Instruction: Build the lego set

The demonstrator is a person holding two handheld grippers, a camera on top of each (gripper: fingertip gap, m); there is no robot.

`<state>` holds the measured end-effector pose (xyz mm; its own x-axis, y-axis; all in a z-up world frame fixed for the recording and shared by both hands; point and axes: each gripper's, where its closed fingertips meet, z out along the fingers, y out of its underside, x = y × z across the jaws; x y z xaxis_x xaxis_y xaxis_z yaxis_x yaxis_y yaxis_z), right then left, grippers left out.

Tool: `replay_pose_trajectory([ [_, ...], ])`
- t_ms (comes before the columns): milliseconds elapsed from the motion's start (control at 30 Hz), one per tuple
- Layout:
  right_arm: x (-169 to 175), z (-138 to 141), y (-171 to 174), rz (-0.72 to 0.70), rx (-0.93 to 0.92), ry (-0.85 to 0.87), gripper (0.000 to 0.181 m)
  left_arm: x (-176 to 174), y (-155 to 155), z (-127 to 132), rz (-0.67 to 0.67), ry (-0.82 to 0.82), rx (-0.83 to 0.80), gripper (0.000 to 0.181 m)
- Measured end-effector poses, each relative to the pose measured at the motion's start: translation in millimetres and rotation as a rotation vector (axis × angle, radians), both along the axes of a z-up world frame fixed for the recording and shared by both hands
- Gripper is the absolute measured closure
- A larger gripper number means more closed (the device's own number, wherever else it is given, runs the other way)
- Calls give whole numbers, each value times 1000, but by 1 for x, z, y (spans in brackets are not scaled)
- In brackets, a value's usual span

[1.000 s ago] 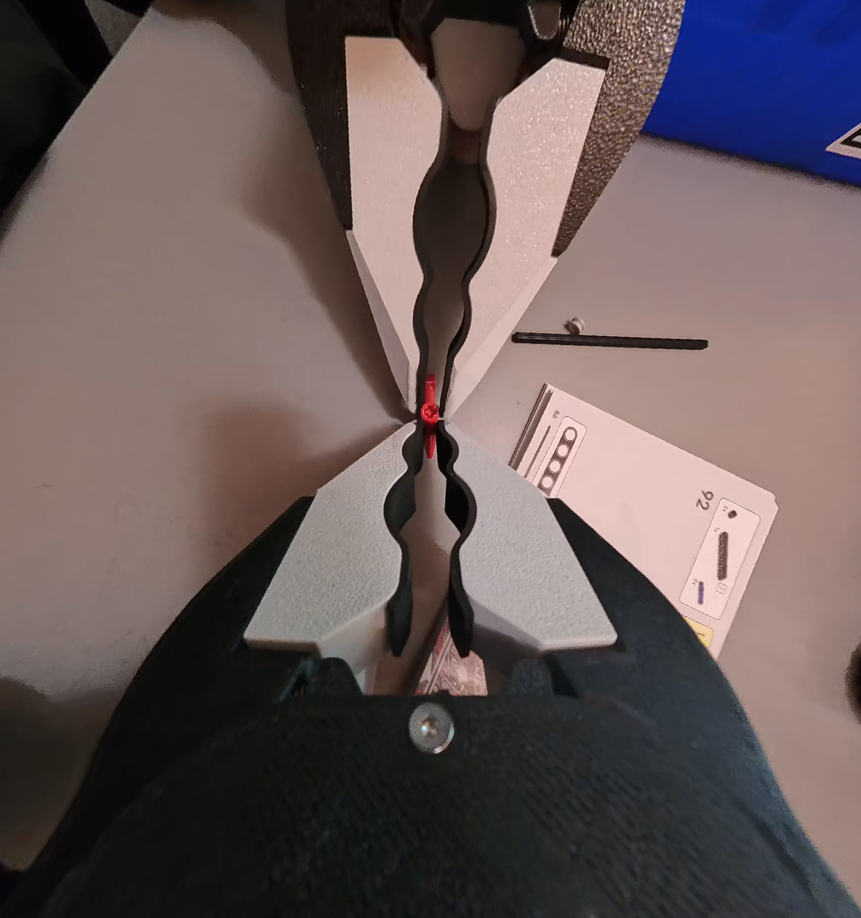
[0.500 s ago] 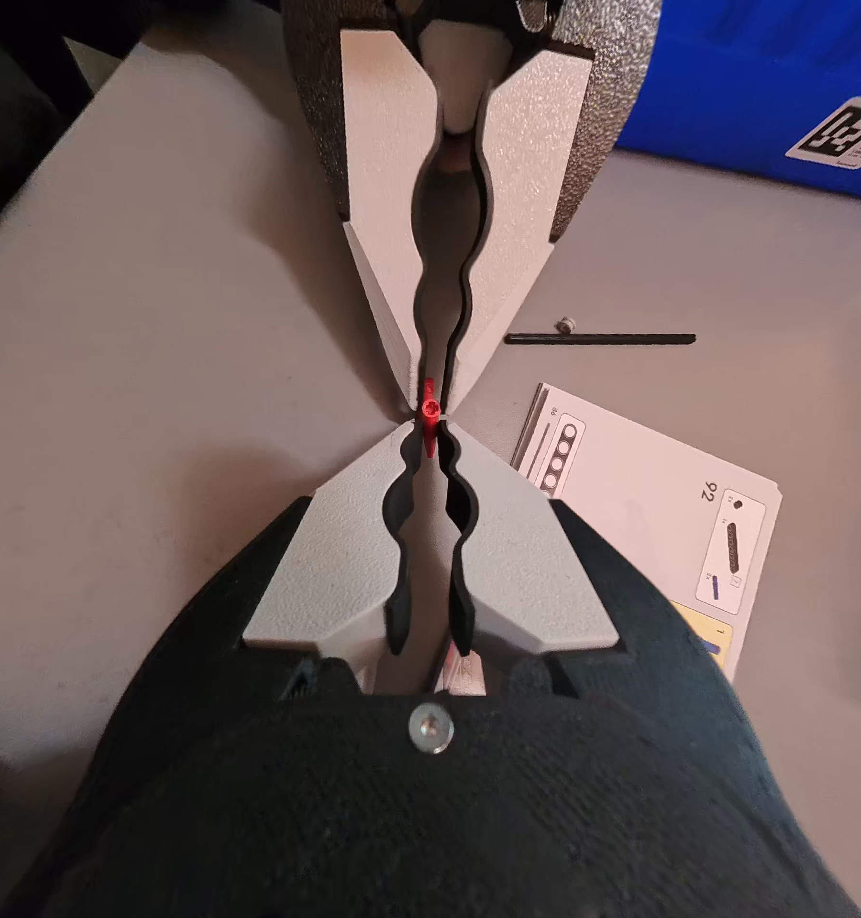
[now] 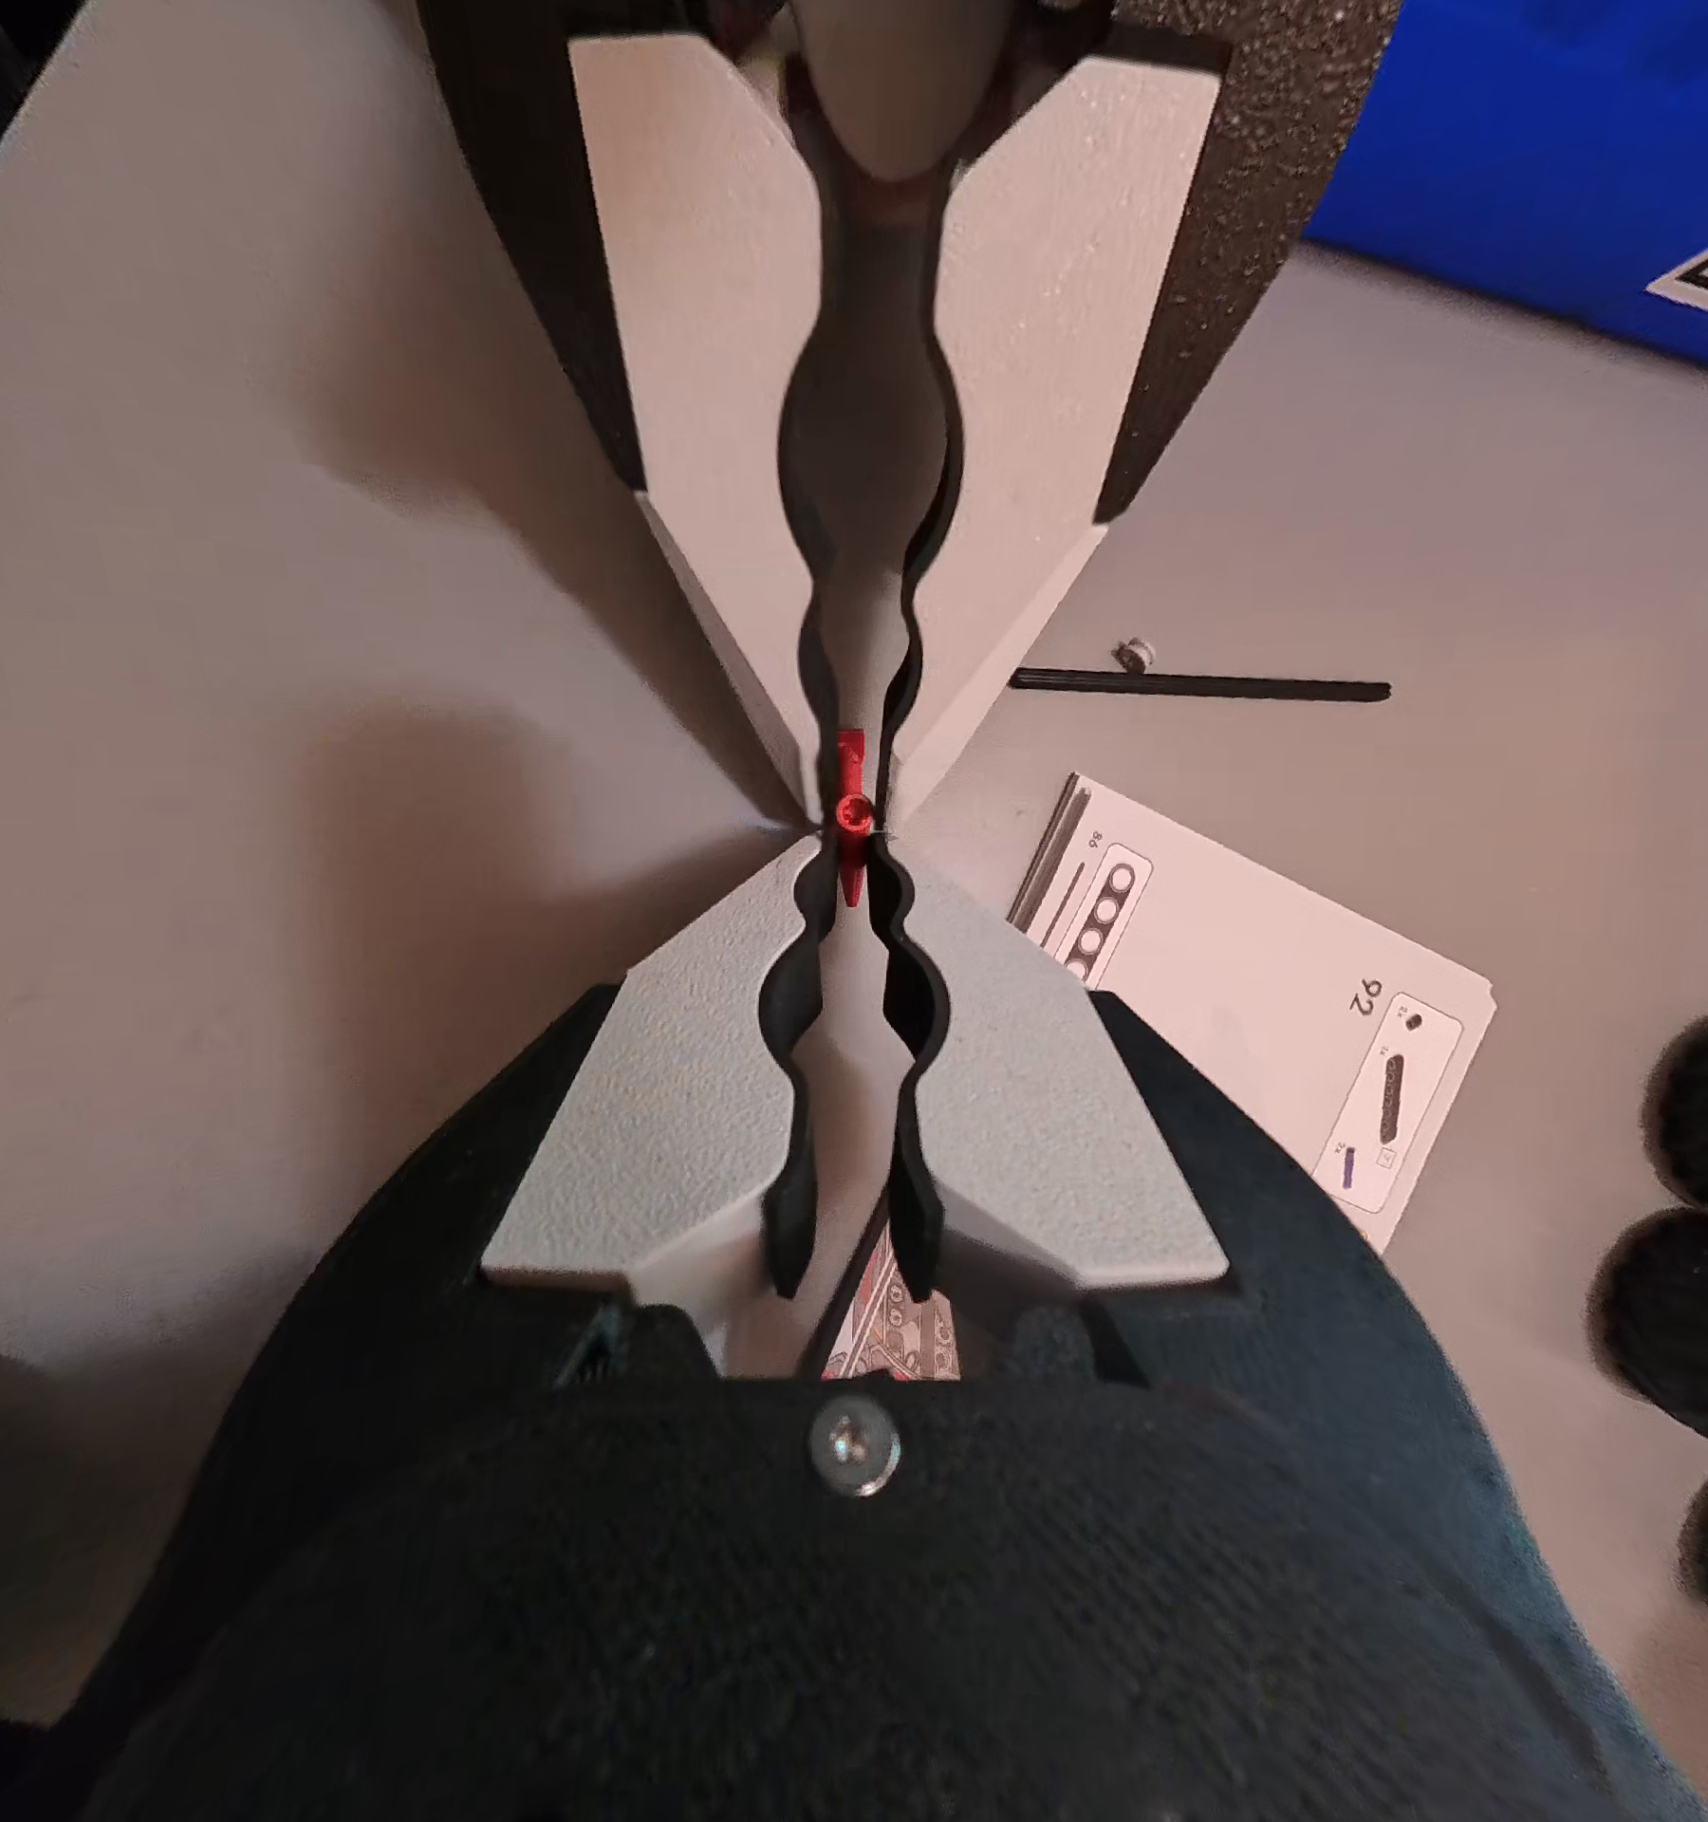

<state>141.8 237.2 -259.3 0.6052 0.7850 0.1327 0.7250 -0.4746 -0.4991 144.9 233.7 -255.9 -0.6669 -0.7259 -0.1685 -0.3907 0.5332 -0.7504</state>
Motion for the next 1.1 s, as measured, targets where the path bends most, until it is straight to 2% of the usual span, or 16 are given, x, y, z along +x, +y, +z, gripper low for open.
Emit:
replay_pose_trajectory([
  [33,0,0,0,1,-4,-3,177,0,0,0,2,1,5,176],
  [467,-4,-1,3,15,-49,-16,177,-5,3,13,4,-26,5,181],
  [767,-7,-1,4,15,-75,18,177,-4,8,5,-15,-28,110,181],
  [900,-7,-1,4,13,-96,11,177,-5,8,5,5,-32,10,181],
  [1100,-7,-2,5,2,-94,-11,177,-5,8,5,28,-46,-24,181],
])
